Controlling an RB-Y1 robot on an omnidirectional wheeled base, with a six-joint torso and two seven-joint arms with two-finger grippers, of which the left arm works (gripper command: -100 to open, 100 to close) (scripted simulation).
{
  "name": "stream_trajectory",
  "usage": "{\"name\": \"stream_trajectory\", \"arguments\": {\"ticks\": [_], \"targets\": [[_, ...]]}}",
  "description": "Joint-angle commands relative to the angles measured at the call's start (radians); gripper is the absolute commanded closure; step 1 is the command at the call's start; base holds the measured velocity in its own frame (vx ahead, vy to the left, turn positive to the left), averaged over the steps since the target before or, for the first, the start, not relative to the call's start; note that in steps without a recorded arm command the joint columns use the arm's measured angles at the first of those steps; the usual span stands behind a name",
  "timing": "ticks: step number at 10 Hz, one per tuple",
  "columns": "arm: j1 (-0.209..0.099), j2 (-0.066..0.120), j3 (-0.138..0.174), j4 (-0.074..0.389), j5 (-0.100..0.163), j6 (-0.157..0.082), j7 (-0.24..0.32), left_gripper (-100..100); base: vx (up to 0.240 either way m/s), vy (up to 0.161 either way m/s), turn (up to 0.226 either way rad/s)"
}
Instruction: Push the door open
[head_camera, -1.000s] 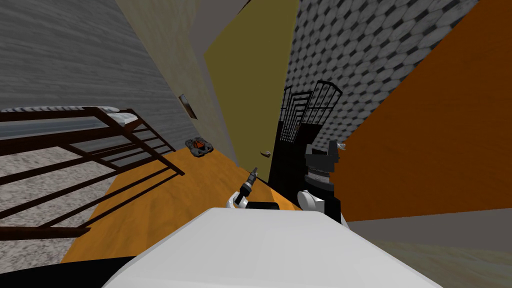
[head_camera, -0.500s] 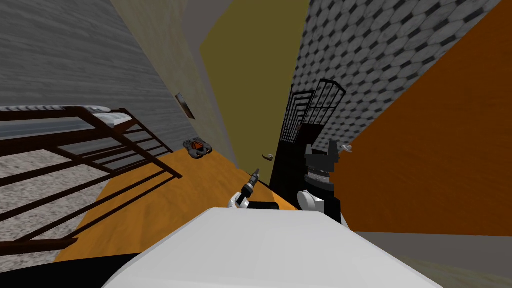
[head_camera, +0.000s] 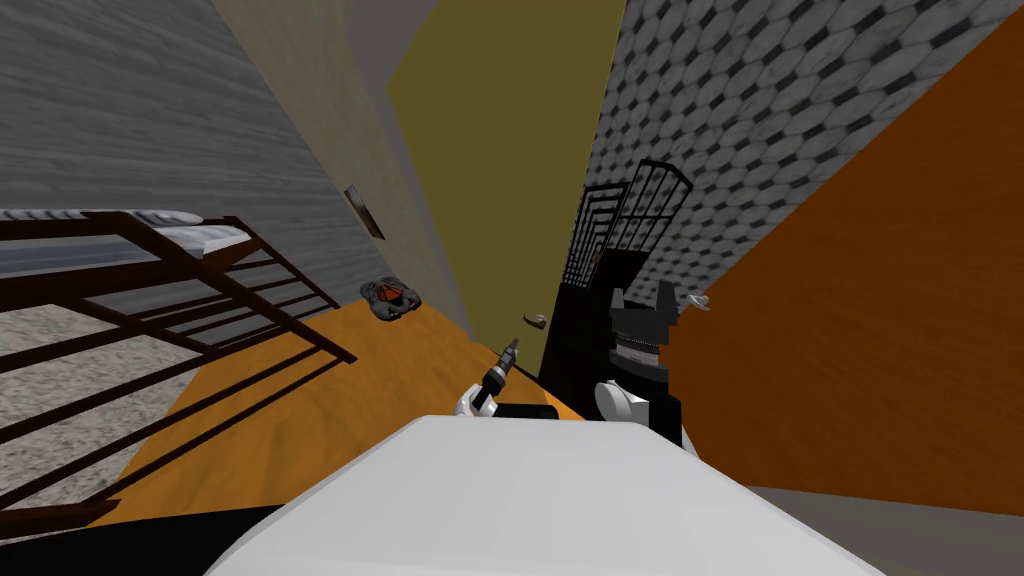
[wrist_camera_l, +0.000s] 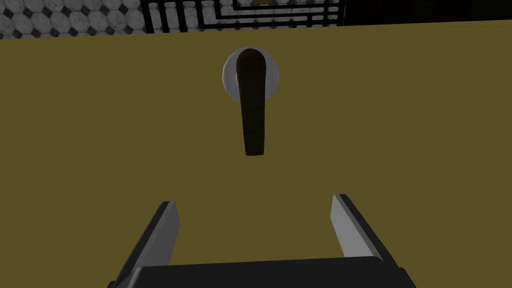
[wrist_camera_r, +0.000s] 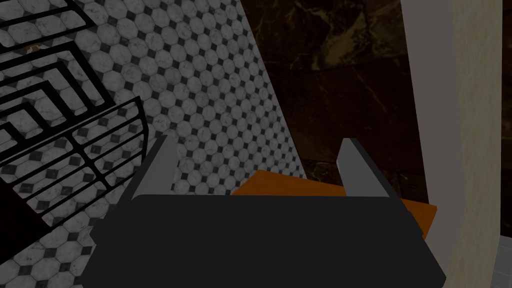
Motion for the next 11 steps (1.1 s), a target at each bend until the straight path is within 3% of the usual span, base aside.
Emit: {"name": "stream_trajectory", "arguments": {"ticks": [1, 4, 8, 9, 10, 11], "targets": [[-0.002, 0.010, 0.003, 0.005, 0.002, -0.001, -0.001, -100, 0.145, -0.112, -0.022], [-0.007, 0.012, 0.011, 0.013, 0.006, 0.000, -0.007, -100, 0.198, -0.116, -0.028], [-0.012, -0.024, 0.021, 0.023, 0.011, 0.001, -0.014, -100, 0.182, -0.112, -0.028], [-0.020, -0.019, 0.023, 0.039, 0.012, -0.007, -0.015, -100, 0.085, -0.056, 0.002], [-0.020, -0.019, 0.023, 0.039, 0.012, -0.007, -0.015, 100, -0.013, 0.005, 0.004], [-0.020, -0.019, 0.023, 0.039, 0.012, -0.007, -0.015, 100, -0.027, 0.021, -0.006]]}}
